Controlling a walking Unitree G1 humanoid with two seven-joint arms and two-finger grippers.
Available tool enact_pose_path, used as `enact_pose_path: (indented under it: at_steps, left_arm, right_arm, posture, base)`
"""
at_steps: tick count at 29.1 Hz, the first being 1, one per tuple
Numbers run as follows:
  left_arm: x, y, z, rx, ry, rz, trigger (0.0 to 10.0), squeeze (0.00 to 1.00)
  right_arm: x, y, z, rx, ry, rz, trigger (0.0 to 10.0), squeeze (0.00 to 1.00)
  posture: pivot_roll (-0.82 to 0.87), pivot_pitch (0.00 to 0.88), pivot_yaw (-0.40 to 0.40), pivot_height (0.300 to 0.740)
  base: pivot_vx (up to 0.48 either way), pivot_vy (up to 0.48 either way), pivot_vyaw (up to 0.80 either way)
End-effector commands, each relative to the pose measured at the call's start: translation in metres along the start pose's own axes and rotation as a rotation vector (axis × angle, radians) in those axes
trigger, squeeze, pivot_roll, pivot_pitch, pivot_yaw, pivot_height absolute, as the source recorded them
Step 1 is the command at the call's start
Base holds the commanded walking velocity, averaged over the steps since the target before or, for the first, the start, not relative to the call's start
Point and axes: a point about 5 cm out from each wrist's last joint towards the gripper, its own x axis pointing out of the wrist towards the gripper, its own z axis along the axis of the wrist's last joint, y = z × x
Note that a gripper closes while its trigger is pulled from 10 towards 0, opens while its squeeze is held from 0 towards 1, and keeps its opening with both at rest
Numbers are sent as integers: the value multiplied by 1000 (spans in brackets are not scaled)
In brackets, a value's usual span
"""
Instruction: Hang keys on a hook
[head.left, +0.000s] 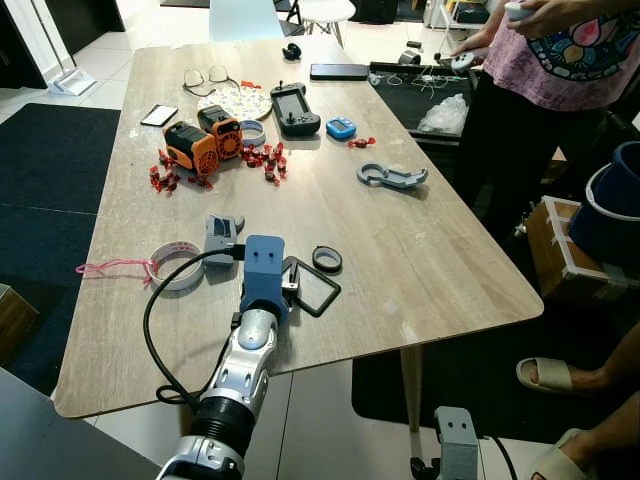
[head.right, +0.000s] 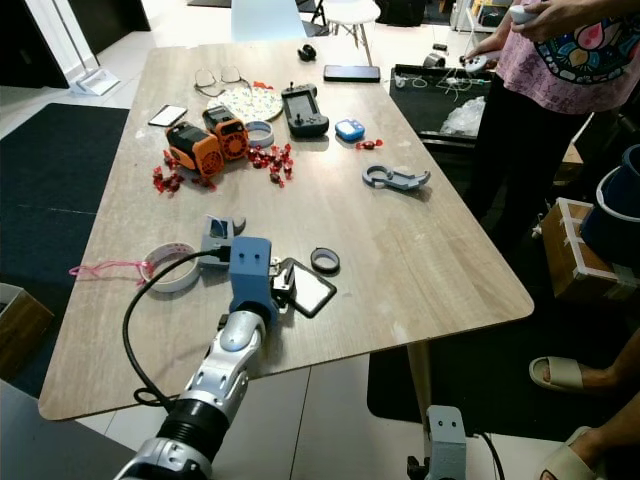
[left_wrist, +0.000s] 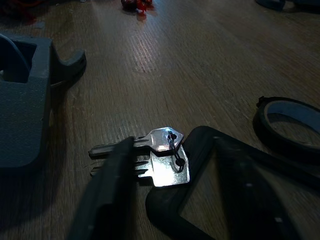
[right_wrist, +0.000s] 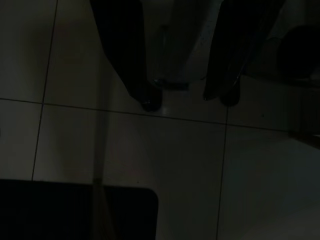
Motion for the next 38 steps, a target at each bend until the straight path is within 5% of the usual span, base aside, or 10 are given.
enact_pose_path:
  at_steps: [1, 3, 4, 5, 38]
  left_arm:
    - [-3, 7, -12, 24, 39, 2, 3882, 0]
    - [-3, 7, -12, 24, 39, 1, 3882, 0]
    - [-4, 7, -12, 27, 40, -2, 8549, 0]
    - [-4, 7, -12, 30, 41, -3, 10000, 0]
    - [-11, 9, -16, 22, 51, -55, 10000, 0]
  right_arm:
    - [-2, 1, -7, 7, 22, 0, 10000, 0]
    - [-2, 1, -7, 7, 22, 0, 10000, 0]
    - [-2, 1, -7, 7, 22, 0, 10000, 0]
    - [-2, 1, -7, 7, 22, 0, 10000, 0]
    - [-1, -1, -5, 7, 22, -4, 10000, 0]
  posture:
    - [17, 138, 15, 740]
    - [17, 138, 15, 740]
    - [17, 138, 15, 740]
    - [17, 138, 15, 740]
    - [19, 139, 9, 740]
  base:
    - [0, 0, 0]
    - [0, 0, 0]
    - [0, 0, 0]
    - [0, 0, 0]
    - [0, 0, 0]
